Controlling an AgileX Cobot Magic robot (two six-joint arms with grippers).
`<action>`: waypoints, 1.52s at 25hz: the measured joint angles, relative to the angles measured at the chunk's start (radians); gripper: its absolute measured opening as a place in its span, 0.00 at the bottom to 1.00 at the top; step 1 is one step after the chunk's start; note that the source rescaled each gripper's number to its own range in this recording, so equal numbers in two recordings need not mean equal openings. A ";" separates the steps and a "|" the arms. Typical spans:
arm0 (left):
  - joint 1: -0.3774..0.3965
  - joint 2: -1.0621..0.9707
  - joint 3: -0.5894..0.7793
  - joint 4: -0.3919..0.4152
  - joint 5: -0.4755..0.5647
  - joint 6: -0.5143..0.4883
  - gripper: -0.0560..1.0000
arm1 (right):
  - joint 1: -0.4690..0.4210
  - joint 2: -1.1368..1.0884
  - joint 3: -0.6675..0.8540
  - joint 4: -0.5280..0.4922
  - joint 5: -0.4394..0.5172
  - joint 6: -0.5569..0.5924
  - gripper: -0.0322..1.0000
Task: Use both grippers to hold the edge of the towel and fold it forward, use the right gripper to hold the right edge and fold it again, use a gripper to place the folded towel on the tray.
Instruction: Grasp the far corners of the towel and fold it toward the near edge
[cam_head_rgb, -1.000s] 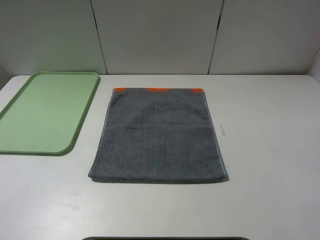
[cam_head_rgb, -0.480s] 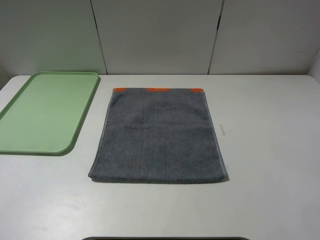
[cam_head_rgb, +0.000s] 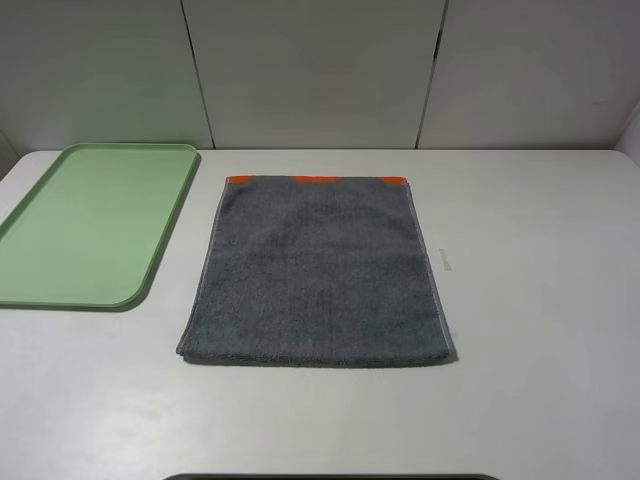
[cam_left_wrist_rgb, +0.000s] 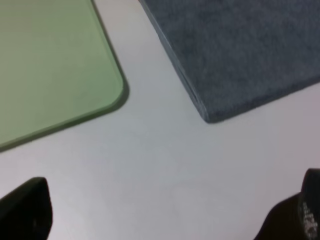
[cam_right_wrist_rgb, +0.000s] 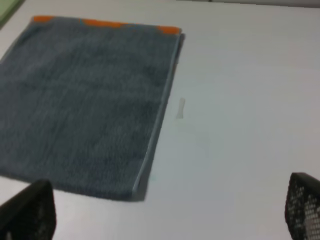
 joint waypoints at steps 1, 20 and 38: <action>-0.010 0.020 -0.010 0.000 -0.001 0.009 1.00 | 0.007 0.032 -0.015 0.004 0.000 -0.029 1.00; -0.382 0.431 -0.081 0.270 -0.103 0.166 1.00 | 0.057 0.471 -0.112 0.018 -0.059 -0.581 1.00; -0.675 0.687 -0.081 0.536 -0.210 0.054 1.00 | 0.174 0.796 -0.112 0.039 -0.247 -0.999 1.00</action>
